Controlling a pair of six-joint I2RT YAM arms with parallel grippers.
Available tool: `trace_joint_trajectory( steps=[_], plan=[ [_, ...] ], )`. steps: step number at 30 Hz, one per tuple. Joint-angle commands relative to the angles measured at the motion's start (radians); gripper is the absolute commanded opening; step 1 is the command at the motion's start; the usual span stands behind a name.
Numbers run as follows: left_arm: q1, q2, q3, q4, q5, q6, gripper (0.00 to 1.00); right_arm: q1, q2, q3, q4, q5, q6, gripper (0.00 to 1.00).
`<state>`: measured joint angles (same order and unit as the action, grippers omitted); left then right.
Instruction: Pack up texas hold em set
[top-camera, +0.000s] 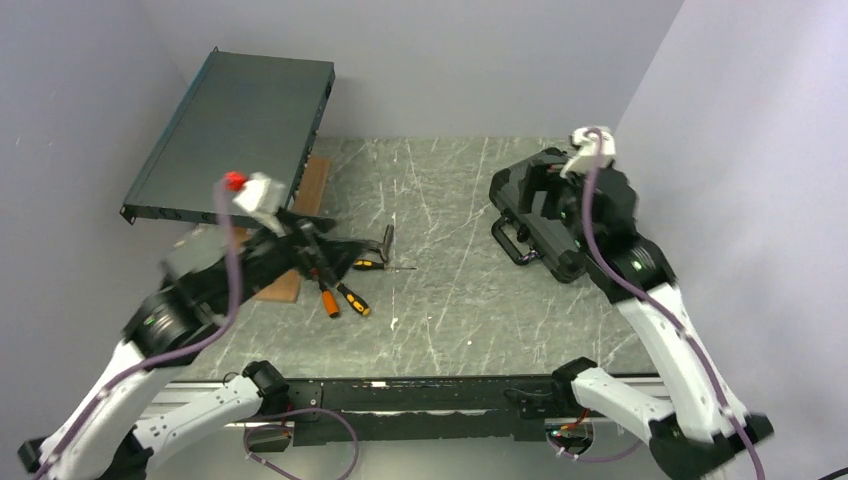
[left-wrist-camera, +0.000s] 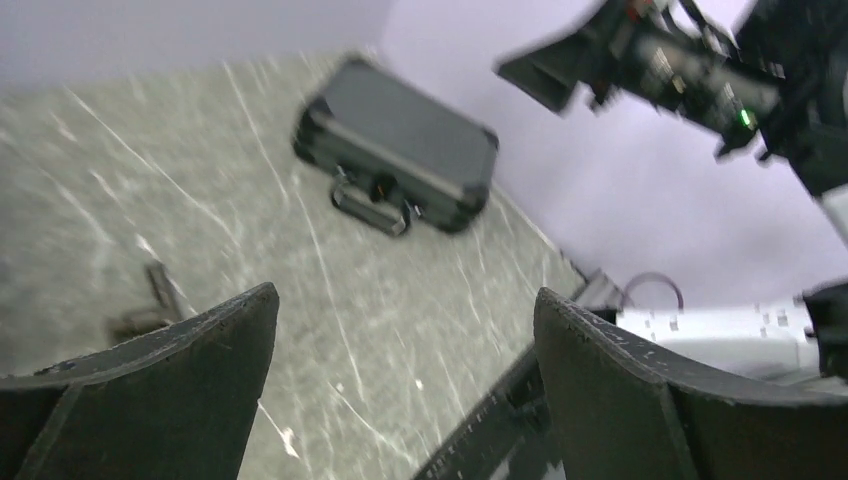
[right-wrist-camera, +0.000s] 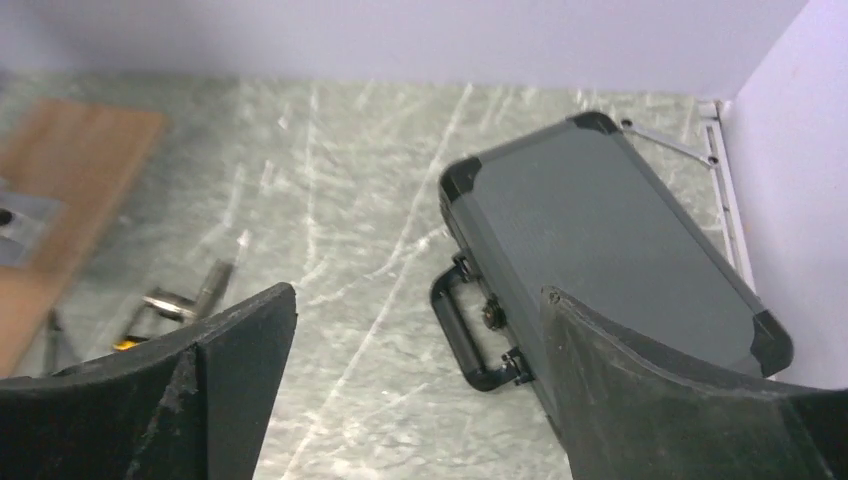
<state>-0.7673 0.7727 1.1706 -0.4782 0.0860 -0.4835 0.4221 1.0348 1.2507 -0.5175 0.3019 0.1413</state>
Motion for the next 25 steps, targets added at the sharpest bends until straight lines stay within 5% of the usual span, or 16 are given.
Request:
trace_joint_trajectory(
  steps=[1, 12, 25],
  plan=[
    [0.003, -0.148, 0.069, -0.098, -0.253, 0.119, 0.99, -0.002, -0.162, -0.008, -0.049, -0.055, 0.034, 0.99],
    [0.002, -0.406, 0.135, -0.093, -0.519, 0.275, 0.99, -0.002, -0.433, 0.043, 0.030, 0.075, 0.028, 1.00],
    [0.002, -0.427, 0.173, -0.132, -0.572, 0.297, 0.99, -0.002, -0.478, -0.040, 0.144, 0.063, 0.037, 1.00]
  ],
)
